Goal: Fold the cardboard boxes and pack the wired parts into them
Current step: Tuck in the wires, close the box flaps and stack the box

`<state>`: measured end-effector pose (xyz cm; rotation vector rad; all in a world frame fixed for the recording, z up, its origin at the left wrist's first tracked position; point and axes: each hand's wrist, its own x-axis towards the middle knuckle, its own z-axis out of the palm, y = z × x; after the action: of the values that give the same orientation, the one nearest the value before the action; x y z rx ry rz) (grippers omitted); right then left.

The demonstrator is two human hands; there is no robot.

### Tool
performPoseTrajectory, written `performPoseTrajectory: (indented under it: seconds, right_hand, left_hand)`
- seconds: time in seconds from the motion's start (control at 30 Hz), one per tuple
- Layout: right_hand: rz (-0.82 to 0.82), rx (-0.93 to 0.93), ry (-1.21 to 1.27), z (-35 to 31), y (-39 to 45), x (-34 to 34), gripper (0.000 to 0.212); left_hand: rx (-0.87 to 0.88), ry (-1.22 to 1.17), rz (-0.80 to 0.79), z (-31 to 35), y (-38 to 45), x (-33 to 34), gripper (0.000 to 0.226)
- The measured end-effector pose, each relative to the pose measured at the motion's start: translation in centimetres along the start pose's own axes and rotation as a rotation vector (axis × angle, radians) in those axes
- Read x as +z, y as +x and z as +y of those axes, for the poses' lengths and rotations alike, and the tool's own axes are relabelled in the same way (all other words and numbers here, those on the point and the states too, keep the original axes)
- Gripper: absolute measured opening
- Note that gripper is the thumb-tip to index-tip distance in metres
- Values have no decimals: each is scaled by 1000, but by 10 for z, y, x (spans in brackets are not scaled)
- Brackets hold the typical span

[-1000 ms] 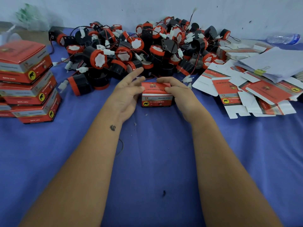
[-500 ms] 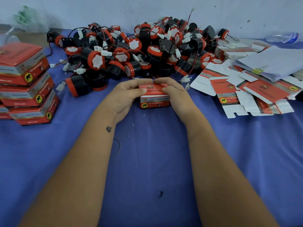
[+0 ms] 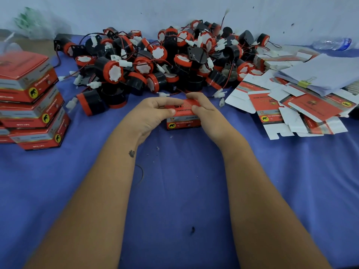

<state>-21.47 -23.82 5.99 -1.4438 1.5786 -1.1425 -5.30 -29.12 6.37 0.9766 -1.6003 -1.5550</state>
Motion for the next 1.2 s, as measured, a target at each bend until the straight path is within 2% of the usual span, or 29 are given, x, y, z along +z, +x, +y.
performPoseTrajectory:
  seconds: [0.13, 0.3, 0.37, 0.47, 0.57, 0.67, 0.73, 0.8, 0.83, 0.9, 0.97, 1.03, 1.1, 1.17, 1.2]
  right_hand:
    - [-9, 36, -52, 3, 2, -2, 39]
    - [81, 45, -59, 8, -4, 5, 43]
    - [148, 50, 41, 9, -5, 5, 44]
    - [210, 73, 287, 7, -5, 0, 41]
    - [169, 48, 250, 5, -6, 6, 40]
    - [161, -81, 129, 1, -7, 22, 47]
    - [136, -159, -4, -3, -8, 37, 50]
    - [85, -182, -62, -6, -10, 53, 48]
    - [56, -173, -34, -8, -10, 60, 47]
    - [-17, -157, 36, -12, -11, 70, 41]
    - [-84, -195, -7, -18, -11, 81, 29]
    - [-110, -186, 130, -23, -9, 87, 25]
    - [-134, -121, 341, -23, -5, 88, 28]
    - [-239, 71, 670, -31, -6, 87, 33]
    - [-244, 103, 728, -32, -6, 90, 33]
  left_hand:
    - [18, 116, 33, 3, -5, 6, 42]
    - [58, 234, 150, 2, -9, 23, 33]
    - [146, 257, 168, -2, -11, 25, 32]
    - [250, 368, 103, -7, -13, 25, 32]
    - [314, 467, 115, -10, -12, 26, 39]
    - [366, 402, 245, -7, -14, 21, 37]
    - [355, 442, 377, -7, -16, 12, 30]
    - [292, 579, 595, -8, -19, 3, 12]
    - [262, 604, 708, -7, -21, -1, 11]
    - [229, 565, 865, 1, -25, -5, 26]
    - [296, 673, 936, 10, -28, -3, 33]
    - [481, 899, 979, 15, -30, 3, 35]
    - [642, 1019, 980, 18, -29, 7, 33]
    - [739, 949, 909, 20, -27, 5, 34]
    - [783, 871, 853, 20, -26, 4, 35]
